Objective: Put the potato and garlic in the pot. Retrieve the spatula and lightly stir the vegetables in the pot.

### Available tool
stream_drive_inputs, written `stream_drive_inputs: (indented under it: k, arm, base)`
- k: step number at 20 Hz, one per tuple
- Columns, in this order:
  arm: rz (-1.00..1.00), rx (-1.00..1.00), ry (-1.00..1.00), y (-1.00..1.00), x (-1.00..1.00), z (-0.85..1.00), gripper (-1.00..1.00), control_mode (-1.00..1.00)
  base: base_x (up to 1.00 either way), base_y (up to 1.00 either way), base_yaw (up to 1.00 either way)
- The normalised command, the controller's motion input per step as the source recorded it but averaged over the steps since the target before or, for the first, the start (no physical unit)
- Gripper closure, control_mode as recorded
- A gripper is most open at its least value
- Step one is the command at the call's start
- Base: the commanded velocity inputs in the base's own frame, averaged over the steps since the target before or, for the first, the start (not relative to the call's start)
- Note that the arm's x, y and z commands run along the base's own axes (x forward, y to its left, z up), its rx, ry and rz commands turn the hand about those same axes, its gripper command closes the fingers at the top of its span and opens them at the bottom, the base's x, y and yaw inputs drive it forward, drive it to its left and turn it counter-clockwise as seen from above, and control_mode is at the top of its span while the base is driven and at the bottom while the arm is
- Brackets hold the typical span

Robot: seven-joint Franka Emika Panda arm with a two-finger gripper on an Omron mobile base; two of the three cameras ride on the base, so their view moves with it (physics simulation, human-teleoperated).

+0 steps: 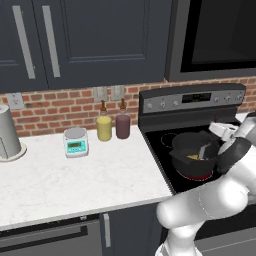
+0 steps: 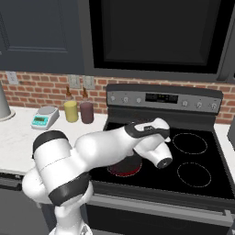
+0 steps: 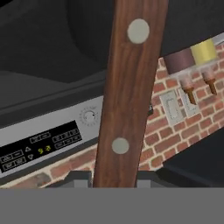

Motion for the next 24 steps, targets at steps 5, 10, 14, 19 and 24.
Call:
stream_drive_inputs:
  k: [5, 10, 14, 19, 24]
  arm:
    - [-0.07, 0.05, 0.0, 0.0, 0.33, -0.67, 1.0, -1.0]
    - [-0.12, 0.01, -0.06, 0.21, 0.35, -0.8, 1.0, -1.0]
    - [-0.1, 0.0, -0.06, 0.38, 0.42, -0.63, 1.0, -1.0]
    - [-0.02, 0.0, -0.15, 0.37, -0.09, -0.19, 1.0, -1.0]
    - [-0.01, -0.07, 0.09, 0.0, -0.95, 0.0, 1.0, -1.0]
  base:
    - [0.0, 0.0, 0.0]
    - [0.0, 0.0, 0.0]
    - [0.0, 0.0, 0.0]
    - [0.0, 0.0, 0.0]
    - [0.0, 0.0, 0.0]
